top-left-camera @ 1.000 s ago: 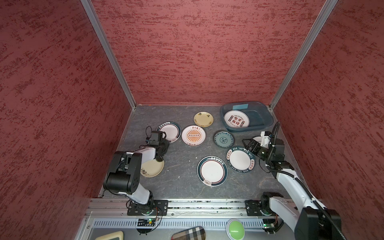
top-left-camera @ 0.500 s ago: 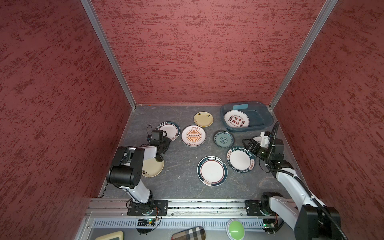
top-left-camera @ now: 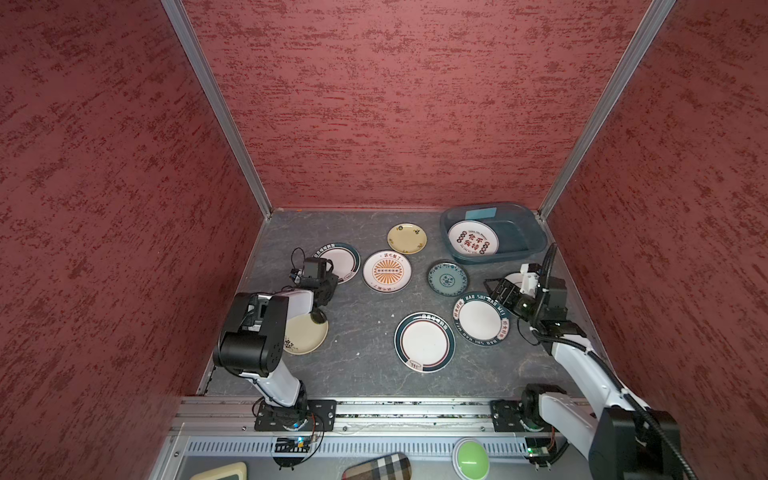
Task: Place the plates into the plastic bin on the countertop
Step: 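Grasp the green-rimmed plate rim with left gripper and tilt it up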
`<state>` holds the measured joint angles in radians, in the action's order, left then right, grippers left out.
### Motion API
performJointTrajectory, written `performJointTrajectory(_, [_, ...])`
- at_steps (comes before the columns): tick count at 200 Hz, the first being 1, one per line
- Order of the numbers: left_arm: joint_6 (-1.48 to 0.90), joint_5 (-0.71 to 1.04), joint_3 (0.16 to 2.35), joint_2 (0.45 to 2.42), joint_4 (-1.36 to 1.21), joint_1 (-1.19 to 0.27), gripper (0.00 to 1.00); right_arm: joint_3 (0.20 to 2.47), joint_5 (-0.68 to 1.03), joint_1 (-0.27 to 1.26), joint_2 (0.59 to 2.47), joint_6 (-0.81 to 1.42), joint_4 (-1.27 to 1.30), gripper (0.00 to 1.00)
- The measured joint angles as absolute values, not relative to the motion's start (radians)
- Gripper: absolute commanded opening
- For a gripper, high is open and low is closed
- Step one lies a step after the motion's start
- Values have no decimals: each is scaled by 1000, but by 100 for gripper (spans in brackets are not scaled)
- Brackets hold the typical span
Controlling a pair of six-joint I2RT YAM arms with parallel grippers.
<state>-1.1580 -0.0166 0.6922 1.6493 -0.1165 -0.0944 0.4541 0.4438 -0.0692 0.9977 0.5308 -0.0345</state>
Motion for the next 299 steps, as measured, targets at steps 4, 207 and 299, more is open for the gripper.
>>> performJointTrajectory(4, [-1155, -23, 693, 1650, -114, -94, 24, 454, 444, -69, 998, 531, -35, 99])
performJointTrajectory(207, [-1188, 6, 739, 1779, -284, -50, 10, 454, 427, -69, 982, 531, -50, 99])
performJointTrajectory(299, [-1184, 83, 748, 1801, -335, 0, 0, 454, 422, -69, 981, 535, -52, 99])
